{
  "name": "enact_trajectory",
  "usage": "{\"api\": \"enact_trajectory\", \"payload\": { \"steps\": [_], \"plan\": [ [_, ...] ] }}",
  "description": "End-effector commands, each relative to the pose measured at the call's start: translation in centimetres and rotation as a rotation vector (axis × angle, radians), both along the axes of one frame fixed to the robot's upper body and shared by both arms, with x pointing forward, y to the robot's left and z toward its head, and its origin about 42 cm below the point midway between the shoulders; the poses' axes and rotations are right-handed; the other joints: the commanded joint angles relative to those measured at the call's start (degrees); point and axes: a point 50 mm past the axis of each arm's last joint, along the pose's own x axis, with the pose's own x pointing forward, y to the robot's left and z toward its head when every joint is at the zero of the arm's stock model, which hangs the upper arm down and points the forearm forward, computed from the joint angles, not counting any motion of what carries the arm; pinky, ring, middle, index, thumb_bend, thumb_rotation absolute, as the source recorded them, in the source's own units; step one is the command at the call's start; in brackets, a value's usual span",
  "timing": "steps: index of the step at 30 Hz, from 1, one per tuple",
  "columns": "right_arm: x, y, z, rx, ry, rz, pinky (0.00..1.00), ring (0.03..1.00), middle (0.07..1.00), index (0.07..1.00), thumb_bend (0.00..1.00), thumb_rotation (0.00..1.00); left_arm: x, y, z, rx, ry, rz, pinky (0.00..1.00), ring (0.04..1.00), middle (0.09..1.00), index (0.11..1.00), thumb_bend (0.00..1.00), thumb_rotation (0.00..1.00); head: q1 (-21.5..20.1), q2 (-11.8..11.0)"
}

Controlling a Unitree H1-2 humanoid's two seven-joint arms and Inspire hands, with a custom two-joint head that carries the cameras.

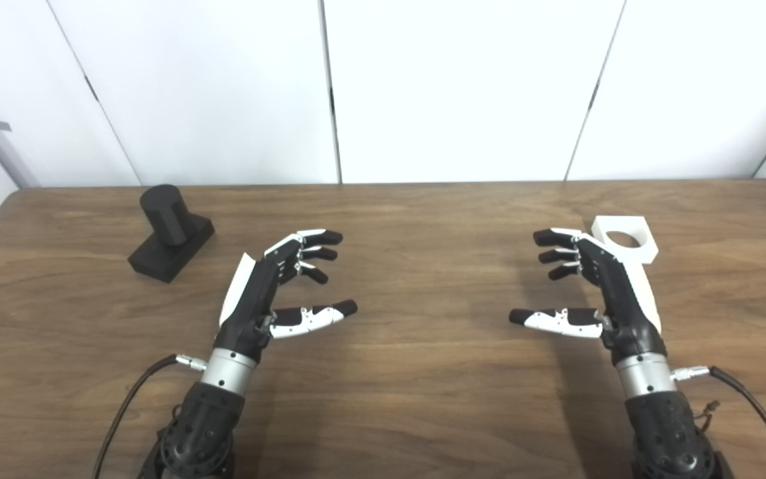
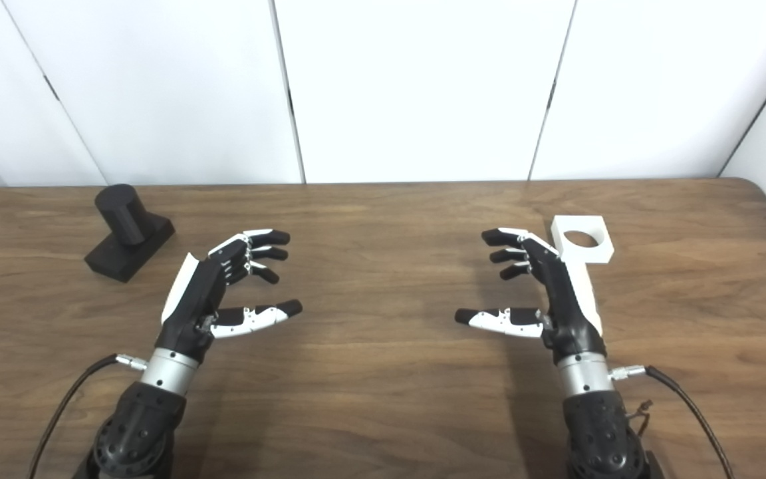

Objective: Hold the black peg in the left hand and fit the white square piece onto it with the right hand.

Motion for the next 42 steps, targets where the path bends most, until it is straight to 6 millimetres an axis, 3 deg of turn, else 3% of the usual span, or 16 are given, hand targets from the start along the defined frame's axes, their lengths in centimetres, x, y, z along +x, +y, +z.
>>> {"api": "enact_trajectory", "payload": {
  "steps": [1, 5, 13, 19, 32, 38, 42],
  "plan": [
    [0.4, 0.0, 1.7, -0.011, -0.088, 0.02, 0.54, 0.666, 0.726, 0.695, 0.68, 0.0, 0.5, -0.2, 1.8, -0.003, -0.097, -0.012, 0.56, 0.715, 0.769, 0.709, 0.72, 0.0, 0.0, 0.0],
    [0.4, 0.0, 1.6, -0.007, -0.085, 0.018, 0.55, 0.664, 0.727, 0.698, 0.68, 0.0, 0.5, -0.3, 1.7, -0.008, -0.092, -0.022, 0.56, 0.722, 0.774, 0.708, 0.71, 0.0, 0.22, -0.38],
    [0.1, -0.1, 0.5, -0.018, -0.079, 0.014, 0.54, 0.66, 0.724, 0.694, 0.68, 0.0, 0.1, -0.2, 0.4, 0.0, -0.075, -0.038, 0.57, 0.735, 0.791, 0.723, 0.7, 0.0, 0.99, -6.62],
    [-0.1, 0.0, -0.5, -0.009, -0.082, 0.013, 0.55, 0.664, 0.723, 0.699, 0.68, 0.0, 0.1, -0.2, -0.8, -0.015, -0.09, -0.044, 0.57, 0.712, 0.78, 0.708, 0.71, 0.0, 0.99, -9.47],
    [-0.2, 0.0, -0.9, -0.017, -0.091, 0.014, 0.56, 0.67, 0.728, 0.715, 0.67, 0.0, 0.2, -0.2, -1.1, -0.012, -0.104, -0.045, 0.58, 0.718, 0.778, 0.702, 0.7, 0.0, 1.55, -9.27],
    [-0.1, -0.5, -0.7, -0.013, -0.089, 0.013, 0.57, 0.674, 0.726, 0.709, 0.67, 0.0, 0.2, -0.9, -1.0, -0.014, -0.102, -0.052, 0.58, 0.724, 0.781, 0.706, 0.7, 0.0, 6.81, -8.84],
    [-0.1, -1.5, -0.7, -0.006, -0.091, 0.019, 0.58, 0.676, 0.727, 0.709, 0.66, 0.0, 0.3, -1.9, -1.1, -0.018, -0.097, -0.055, 0.58, 0.723, 0.776, 0.703, 0.7, 0.0, 12.78, -9.16]
  ]
}}
